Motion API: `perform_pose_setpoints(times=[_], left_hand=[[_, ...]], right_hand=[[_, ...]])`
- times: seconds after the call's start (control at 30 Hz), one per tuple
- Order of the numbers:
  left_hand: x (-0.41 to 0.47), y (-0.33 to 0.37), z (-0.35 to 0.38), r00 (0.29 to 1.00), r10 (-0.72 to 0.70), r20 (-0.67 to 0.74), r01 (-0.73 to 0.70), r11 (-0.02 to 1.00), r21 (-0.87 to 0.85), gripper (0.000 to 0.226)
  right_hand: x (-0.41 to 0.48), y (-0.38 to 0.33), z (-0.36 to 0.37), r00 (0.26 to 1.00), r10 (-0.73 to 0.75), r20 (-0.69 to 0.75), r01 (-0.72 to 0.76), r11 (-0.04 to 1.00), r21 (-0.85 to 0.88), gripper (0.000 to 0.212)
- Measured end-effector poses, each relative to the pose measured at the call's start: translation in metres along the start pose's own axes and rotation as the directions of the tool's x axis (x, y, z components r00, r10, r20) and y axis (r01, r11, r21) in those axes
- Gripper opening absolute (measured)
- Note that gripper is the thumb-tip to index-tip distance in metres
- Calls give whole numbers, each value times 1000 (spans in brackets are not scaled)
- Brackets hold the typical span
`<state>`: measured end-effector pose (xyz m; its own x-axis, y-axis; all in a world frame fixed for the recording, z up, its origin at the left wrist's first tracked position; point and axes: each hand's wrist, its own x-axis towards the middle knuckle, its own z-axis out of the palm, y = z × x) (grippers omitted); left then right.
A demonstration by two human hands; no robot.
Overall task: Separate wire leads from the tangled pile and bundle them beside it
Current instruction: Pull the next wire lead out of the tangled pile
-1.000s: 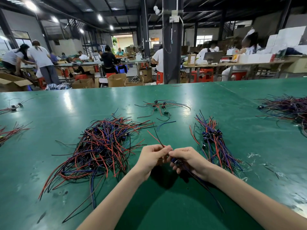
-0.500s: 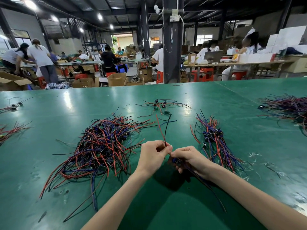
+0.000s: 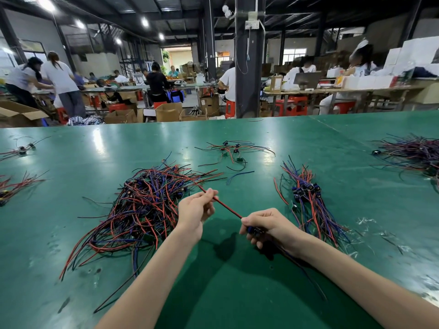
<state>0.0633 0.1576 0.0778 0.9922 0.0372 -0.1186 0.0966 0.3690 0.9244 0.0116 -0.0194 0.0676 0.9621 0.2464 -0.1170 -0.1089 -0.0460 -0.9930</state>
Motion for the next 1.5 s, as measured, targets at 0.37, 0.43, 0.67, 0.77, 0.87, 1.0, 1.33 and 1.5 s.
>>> perform_pose_setpoints(times=[0.37,0.43,0.67,0.77,0.87,1.0,1.33,1.5], left_hand=[[-3,10,4,922,-347,170,386,819,-424,28],[-4,10,4,904,-379,197,427,785,-449,28],[0,12,-2,919,-380,103,393,863,-318,29],[5,9,-5,962,-267,-52,262,960,-99,31],[7,8,-7,979,-183,-87,182,983,-20,26],[9,13,-9,977,-176,-119,169,983,-74,13],[9,13,-8,957,-290,17,273,876,-399,20],[7,16,-7,947,-319,43,305,848,-433,19]], right_hand=[[0,0,-1,1000,-11,2,11,1000,-9,29],[-1,0,-1,1000,-9,2,9,1000,-12,28],[-2,1,-1,1000,-5,10,6,999,-43,28],[-1,2,-1,1000,0,10,1,999,-54,29],[-1,2,0,1000,-5,9,5,998,-60,29],[-1,1,0,1000,-9,12,10,998,-67,29],[-1,-1,0,1000,-8,25,10,997,-80,26],[-3,-1,-1,999,-1,48,5,997,-76,27]])
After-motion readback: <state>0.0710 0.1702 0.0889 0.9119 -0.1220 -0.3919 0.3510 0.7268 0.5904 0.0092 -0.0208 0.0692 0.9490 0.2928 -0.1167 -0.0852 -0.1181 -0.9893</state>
